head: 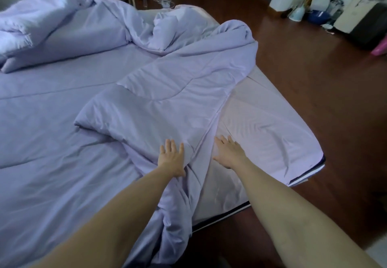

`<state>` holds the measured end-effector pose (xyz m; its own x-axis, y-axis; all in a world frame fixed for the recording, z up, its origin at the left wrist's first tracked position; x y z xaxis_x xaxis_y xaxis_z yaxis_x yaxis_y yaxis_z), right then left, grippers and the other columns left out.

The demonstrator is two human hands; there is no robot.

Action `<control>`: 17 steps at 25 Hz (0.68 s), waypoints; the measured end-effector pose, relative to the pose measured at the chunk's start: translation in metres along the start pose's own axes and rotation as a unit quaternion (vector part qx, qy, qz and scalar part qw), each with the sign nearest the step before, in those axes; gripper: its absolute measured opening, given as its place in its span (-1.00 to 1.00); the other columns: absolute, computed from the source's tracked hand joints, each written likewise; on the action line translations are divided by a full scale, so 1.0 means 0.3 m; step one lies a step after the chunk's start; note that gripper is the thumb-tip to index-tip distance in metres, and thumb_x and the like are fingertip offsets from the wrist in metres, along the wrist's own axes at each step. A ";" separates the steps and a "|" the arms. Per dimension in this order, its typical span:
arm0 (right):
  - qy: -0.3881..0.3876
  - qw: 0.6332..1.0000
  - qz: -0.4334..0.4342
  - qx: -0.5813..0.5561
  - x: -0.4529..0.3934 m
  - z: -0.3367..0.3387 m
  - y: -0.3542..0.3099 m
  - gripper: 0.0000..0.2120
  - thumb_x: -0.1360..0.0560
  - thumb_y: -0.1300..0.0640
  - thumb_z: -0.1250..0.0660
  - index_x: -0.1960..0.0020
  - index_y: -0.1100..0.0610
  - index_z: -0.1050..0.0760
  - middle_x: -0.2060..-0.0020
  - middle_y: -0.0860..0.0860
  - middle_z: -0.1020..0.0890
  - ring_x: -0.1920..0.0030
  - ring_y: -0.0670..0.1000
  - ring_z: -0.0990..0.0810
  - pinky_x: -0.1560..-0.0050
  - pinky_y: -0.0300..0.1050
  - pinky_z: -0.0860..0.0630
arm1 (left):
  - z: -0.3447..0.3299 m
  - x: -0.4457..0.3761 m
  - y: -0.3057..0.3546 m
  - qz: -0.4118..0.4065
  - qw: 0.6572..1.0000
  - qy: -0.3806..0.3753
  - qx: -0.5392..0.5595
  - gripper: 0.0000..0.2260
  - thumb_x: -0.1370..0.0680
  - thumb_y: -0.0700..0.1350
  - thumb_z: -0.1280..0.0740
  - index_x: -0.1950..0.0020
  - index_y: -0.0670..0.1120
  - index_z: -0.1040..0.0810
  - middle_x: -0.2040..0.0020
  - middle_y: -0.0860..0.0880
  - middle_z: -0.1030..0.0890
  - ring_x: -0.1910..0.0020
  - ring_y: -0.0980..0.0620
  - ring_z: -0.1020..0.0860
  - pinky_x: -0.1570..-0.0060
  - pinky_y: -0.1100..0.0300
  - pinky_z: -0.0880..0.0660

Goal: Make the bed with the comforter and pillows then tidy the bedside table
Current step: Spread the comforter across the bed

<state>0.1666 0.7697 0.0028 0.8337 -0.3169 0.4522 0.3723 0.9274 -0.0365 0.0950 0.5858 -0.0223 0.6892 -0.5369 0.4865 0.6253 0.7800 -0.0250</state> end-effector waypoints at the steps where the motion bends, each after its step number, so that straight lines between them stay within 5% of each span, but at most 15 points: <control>1: -0.002 1.000 0.006 0.006 -0.037 0.010 0.016 -0.27 -0.60 -0.07 -0.18 -0.59 0.05 0.15 -0.58 0.05 0.07 -0.57 0.16 0.10 -0.53 0.11 -0.02 | -0.007 -0.020 0.005 0.016 1.000 -0.008 0.010 -0.09 -0.50 0.08 -0.33 -0.56 -0.14 0.25 -0.54 -0.32 0.19 -0.53 -0.32 0.19 -0.50 -0.19 0.10; 6: -0.011 0.993 0.095 0.073 -0.218 0.030 0.050 -0.23 -0.57 -0.07 -0.23 -0.59 0.06 0.14 -0.58 0.06 0.08 -0.57 0.18 0.09 -0.51 0.10 -0.07 | -0.023 -0.037 0.008 0.136 0.985 -0.046 0.098 -0.23 -0.52 -0.08 -0.28 -0.56 -0.18 0.13 -0.53 -0.35 0.09 -0.52 -0.34 0.06 -0.48 -0.15 -0.03; 11: -0.006 0.970 0.218 0.109 -0.381 0.069 0.022 -0.20 -0.55 0.04 -0.29 -0.59 0.03 0.15 -0.58 0.05 0.10 -0.57 0.18 0.13 -0.53 0.10 -0.03 | 0.012 -0.009 0.005 0.189 0.963 -0.017 0.192 -0.49 -0.46 -0.32 -0.18 -0.41 -0.21 -0.19 -0.26 -0.28 -0.33 -0.26 -0.26 -0.38 -0.20 -0.13 -0.44; 17: 0.017 0.926 0.340 0.162 -0.521 0.093 0.053 -0.18 -0.52 0.06 -0.33 -0.59 -0.04 0.12 -0.58 0.03 0.06 -0.57 0.18 0.11 -0.52 0.12 0.02 | 0.076 0.106 0.091 0.199 0.948 -0.026 0.245 -0.50 -0.55 -0.32 -0.11 -0.48 -0.22 -0.11 -0.33 -0.24 -0.31 -0.21 -0.26 -0.43 -0.15 -0.05 -0.41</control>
<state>0.0309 0.8396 -0.0437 0.8448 0.3612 0.3948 -0.3803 0.9243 -0.0317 0.1257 0.5973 0.0124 0.8083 -0.1612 0.5663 0.0647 0.9803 0.1867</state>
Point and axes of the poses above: each hand's wrist, its own x-axis away from the middle knuckle, its own z-axis out of the back of the hand, y = z × x, the point moved 4 cm from there along -x, towards the middle knuckle
